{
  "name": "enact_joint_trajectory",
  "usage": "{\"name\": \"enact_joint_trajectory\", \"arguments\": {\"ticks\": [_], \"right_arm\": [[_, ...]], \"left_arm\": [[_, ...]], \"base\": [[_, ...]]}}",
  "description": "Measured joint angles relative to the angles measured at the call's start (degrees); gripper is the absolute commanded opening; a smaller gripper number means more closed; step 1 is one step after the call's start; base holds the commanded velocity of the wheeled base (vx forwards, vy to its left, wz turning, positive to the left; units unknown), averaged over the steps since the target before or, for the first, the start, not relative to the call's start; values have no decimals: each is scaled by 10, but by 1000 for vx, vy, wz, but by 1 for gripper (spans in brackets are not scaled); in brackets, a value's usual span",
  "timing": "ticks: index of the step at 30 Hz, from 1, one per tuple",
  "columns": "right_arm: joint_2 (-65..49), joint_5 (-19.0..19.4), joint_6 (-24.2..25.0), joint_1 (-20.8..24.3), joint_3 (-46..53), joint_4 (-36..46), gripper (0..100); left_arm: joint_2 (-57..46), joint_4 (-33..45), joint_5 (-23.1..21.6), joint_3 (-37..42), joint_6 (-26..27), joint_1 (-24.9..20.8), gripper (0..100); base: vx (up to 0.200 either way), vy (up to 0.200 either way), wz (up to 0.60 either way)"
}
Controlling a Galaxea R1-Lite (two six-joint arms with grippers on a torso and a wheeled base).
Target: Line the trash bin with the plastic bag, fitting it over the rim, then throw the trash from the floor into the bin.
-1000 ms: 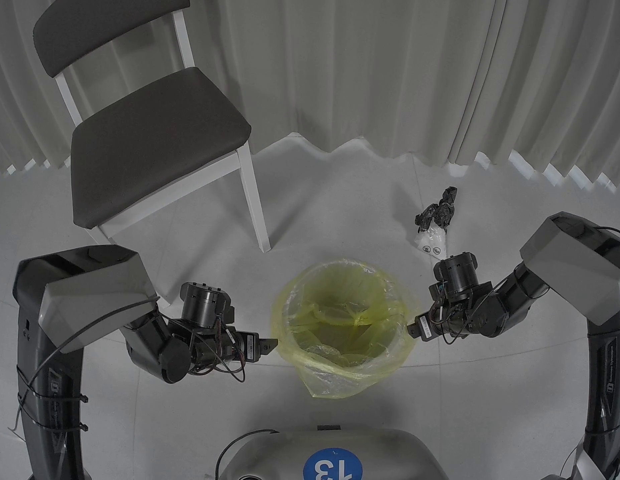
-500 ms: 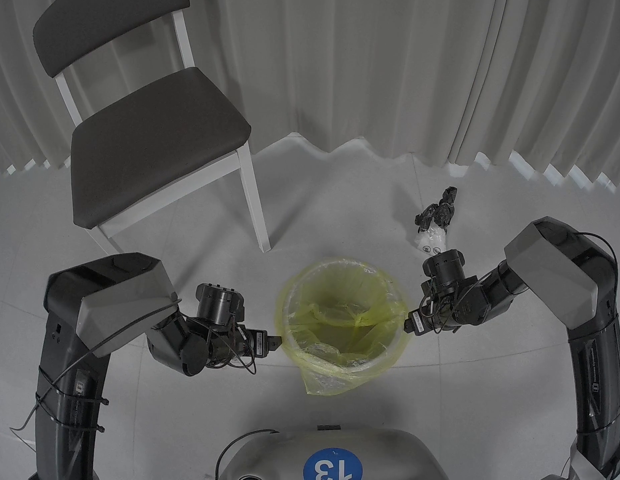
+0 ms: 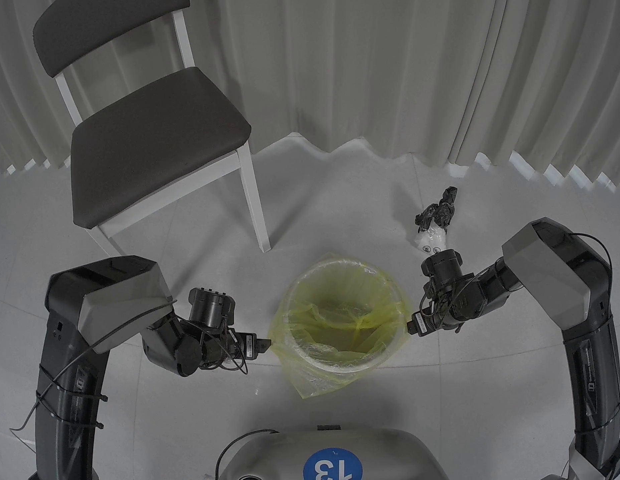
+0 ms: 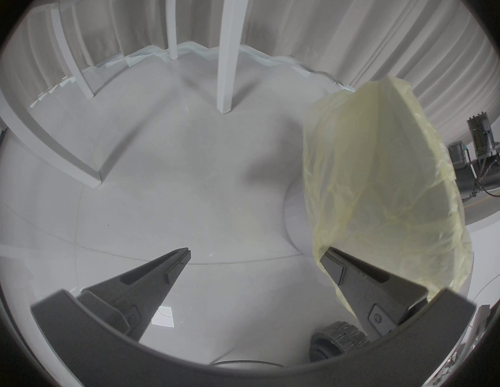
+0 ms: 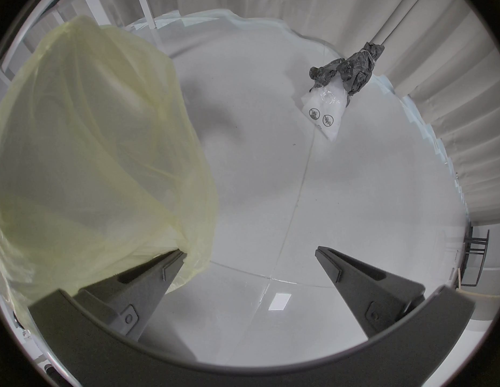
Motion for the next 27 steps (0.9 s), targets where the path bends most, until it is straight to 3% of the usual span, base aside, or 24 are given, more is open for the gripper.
{"name": "enact_joint_trajectory", "arguments": {"ticks": [10,27], "right_arm": [[-80,29,18,4,93,-11,100],[-203,42,29,-18,164,-38,100]], "left_arm": [[-78,-7,-53,68,-17,0,100],[-241,-71,-54,187,-15,4,100]], "base": [[0,0,0],[0,0,0]]}}
